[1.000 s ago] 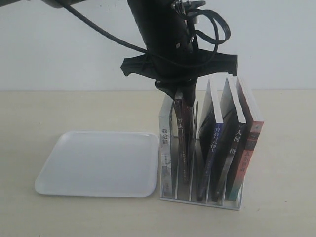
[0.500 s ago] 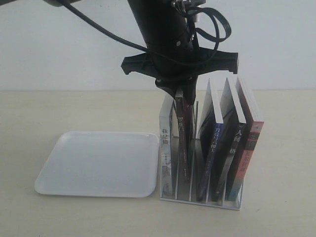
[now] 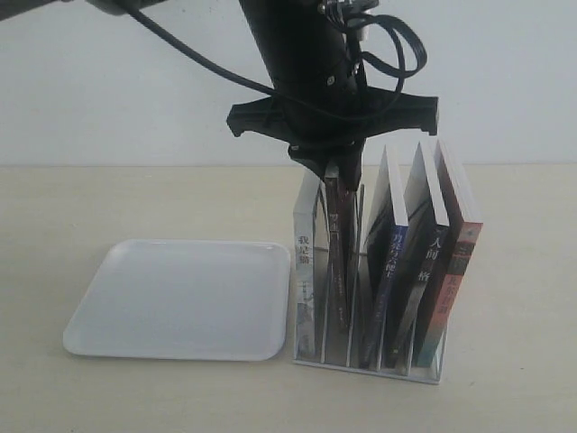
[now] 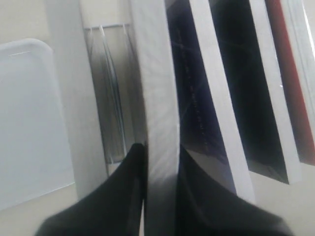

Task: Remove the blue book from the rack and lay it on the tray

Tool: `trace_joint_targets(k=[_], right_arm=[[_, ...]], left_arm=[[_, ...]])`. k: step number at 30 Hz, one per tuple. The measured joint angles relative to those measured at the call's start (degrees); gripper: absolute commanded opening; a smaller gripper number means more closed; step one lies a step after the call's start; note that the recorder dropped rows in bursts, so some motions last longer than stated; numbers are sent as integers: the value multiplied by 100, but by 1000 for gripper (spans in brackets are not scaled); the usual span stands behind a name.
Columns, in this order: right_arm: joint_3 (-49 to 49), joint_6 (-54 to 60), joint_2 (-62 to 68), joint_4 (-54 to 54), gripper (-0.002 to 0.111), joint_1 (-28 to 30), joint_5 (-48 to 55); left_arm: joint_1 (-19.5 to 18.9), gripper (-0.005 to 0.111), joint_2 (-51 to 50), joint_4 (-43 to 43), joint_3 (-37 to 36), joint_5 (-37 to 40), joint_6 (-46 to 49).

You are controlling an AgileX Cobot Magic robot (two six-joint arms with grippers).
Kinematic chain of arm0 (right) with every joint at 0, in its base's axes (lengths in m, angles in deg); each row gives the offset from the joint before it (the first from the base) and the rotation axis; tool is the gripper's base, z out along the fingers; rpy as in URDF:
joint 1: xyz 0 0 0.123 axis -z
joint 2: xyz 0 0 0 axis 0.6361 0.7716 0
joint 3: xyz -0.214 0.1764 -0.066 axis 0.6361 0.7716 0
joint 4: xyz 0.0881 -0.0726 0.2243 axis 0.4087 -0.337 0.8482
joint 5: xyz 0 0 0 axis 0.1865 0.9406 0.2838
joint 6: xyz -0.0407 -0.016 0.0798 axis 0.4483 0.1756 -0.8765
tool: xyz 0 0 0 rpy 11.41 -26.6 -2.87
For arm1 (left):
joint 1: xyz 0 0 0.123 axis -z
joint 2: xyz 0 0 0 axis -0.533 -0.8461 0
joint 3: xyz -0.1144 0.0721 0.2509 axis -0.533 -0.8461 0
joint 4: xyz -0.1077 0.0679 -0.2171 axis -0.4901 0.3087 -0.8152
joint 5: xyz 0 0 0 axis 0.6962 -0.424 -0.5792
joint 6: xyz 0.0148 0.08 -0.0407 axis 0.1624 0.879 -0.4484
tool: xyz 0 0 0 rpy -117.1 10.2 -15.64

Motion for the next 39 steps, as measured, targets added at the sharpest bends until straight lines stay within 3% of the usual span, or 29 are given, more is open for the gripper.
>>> trace_joint_targets(k=[13, 16, 26, 39], right_arm=[[0, 0, 0, 0, 0, 0, 0], [0, 0, 0, 0, 0, 0, 0], [0, 0, 0, 0, 0, 0, 0], [0, 0, 0, 0, 0, 0, 0]], left_arm=[[0, 4, -219, -34, 0, -39, 58], [0, 12, -256, -34, 0, -39, 99], [0, 51, -369, -270, 22, -186, 244], [0, 53, -242, -280, 22, -198, 244]])
